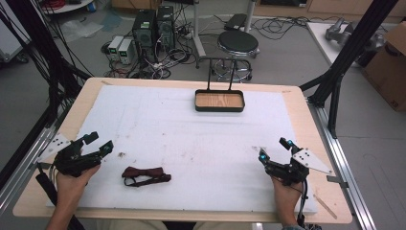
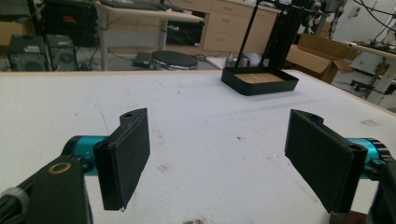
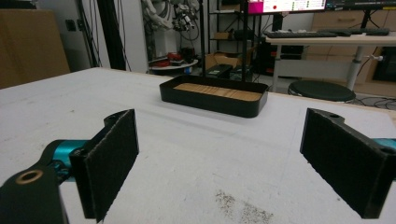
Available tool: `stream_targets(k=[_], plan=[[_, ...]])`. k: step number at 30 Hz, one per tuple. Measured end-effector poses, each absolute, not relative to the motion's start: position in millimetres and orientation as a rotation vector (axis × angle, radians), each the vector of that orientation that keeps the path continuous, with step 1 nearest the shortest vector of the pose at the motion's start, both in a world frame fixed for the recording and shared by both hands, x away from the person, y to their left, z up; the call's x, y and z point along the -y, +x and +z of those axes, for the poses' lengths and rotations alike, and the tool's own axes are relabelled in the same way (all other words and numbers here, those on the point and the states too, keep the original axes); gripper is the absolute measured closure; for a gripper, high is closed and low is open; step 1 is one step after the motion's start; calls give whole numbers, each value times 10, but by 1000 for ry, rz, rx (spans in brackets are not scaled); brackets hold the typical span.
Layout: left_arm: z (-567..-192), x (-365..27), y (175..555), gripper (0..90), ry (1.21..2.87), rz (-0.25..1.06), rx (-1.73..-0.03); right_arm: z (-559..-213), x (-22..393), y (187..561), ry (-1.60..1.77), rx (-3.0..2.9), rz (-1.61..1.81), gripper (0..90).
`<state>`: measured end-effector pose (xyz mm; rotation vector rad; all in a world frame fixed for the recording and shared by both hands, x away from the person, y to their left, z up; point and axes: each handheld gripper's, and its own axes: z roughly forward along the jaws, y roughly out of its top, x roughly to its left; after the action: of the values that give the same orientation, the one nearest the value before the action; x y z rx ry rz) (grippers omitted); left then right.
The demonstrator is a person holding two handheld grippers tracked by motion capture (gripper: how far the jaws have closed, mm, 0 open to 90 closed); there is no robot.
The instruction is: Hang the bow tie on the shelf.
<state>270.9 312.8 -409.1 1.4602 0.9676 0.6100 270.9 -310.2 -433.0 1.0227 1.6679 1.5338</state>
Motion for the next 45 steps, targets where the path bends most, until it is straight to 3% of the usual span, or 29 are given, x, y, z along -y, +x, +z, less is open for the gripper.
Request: stream_targets(k=[32, 45], plan=[[-4049, -3063, 2652, 223, 1504, 655, -889, -4332, 3072, 2718, 1001, -1685, 1518, 105], [-4067, -2919, 2681, 288, 1601, 526, -772, -4335, 3066, 2719, 1011, -1689, 1515, 105]])
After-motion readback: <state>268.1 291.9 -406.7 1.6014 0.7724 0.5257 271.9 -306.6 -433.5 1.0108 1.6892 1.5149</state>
